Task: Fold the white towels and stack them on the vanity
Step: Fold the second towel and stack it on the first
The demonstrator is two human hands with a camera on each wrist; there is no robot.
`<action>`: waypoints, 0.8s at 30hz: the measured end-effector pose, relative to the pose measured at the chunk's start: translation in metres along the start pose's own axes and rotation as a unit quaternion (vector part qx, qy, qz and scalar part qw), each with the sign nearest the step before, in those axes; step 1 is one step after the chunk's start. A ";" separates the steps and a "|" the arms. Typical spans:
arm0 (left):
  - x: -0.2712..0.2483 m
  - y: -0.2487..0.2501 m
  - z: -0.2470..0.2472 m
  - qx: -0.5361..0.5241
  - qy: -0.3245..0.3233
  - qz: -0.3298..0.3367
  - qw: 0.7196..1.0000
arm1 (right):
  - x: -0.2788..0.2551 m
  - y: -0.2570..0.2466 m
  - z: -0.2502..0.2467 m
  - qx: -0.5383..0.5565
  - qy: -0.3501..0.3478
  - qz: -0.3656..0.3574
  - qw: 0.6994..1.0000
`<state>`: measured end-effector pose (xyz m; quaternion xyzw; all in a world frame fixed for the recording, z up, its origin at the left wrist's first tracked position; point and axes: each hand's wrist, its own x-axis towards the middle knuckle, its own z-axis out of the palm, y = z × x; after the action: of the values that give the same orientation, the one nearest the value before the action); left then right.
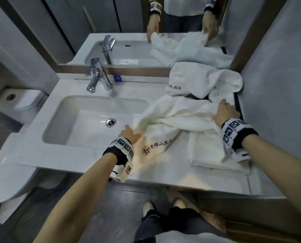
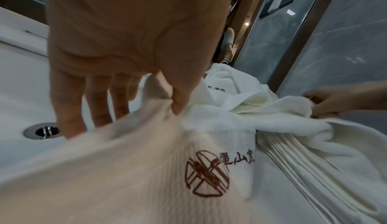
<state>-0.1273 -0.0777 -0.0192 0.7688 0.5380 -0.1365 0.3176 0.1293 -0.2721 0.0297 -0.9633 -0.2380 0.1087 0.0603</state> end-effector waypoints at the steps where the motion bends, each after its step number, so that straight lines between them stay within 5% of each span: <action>1: 0.001 -0.004 0.000 0.008 -0.021 -0.006 1.000 | -0.001 0.003 -0.001 -0.006 0.018 0.001 1.000; 5: 0.004 -0.020 0.001 0.069 -0.078 0.000 0.995 | -0.006 0.001 0.005 0.036 0.127 -0.135 0.982; 9: 0.006 -0.037 -0.002 0.117 -0.104 0.029 0.987 | -0.015 -0.022 0.020 -0.007 0.042 -0.237 0.970; 12: 0.009 -0.049 -0.009 0.139 -0.115 0.050 0.982 | -0.014 -0.024 0.026 -0.092 -0.010 -0.168 0.981; 16: 0.016 -0.054 -0.026 0.122 -0.103 0.050 0.986 | -0.011 -0.013 0.023 -0.014 0.025 -0.068 0.997; 19: 0.018 -0.037 -0.037 -0.066 -0.131 0.057 0.988 | -0.009 0.010 0.017 0.061 -0.005 0.024 0.998; 24: 0.007 0.020 -0.047 -0.319 -0.153 0.139 0.925 | -0.005 0.033 0.005 0.170 -0.046 0.077 0.981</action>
<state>-0.1120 -0.0474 0.0194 0.6635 0.3861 -0.0278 0.6403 0.1386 -0.3034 0.0205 -0.9484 -0.1433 0.1958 0.2040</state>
